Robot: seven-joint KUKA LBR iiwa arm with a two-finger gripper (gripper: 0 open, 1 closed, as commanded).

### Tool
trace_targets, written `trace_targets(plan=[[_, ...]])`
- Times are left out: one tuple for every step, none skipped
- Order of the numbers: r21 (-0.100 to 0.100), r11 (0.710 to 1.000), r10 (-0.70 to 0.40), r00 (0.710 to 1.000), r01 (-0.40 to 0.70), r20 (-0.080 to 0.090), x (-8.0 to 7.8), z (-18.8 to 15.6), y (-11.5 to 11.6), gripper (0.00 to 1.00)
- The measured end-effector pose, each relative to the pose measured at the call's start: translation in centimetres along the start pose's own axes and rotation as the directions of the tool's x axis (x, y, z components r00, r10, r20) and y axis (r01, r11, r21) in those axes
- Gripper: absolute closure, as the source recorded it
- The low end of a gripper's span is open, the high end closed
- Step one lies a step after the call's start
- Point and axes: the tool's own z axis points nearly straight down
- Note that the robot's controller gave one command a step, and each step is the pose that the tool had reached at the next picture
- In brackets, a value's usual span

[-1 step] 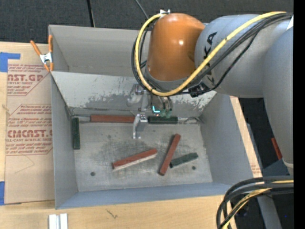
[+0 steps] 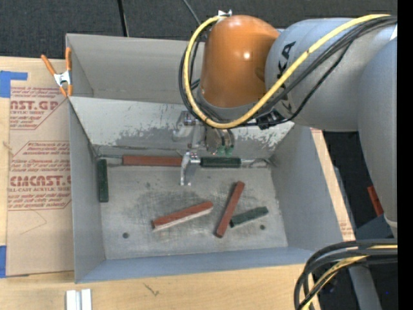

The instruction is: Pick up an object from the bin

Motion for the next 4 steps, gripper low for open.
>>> trace_targets(plan=[[0.001,0.995,-0.103,0.995,0.103,0.004,1.0,3.6,-0.1,0.00],[0.001,0.953,-0.303,0.953,0.303,0.020,5.0,13.7,-0.7,1.00],[0.000,0.953,-0.303,0.953,0.303,0.020,5.0,13.7,-0.7,1.00],[0.003,0.938,-0.346,0.938,0.346,0.006,5.5,-4.5,-2.4,1.00]])
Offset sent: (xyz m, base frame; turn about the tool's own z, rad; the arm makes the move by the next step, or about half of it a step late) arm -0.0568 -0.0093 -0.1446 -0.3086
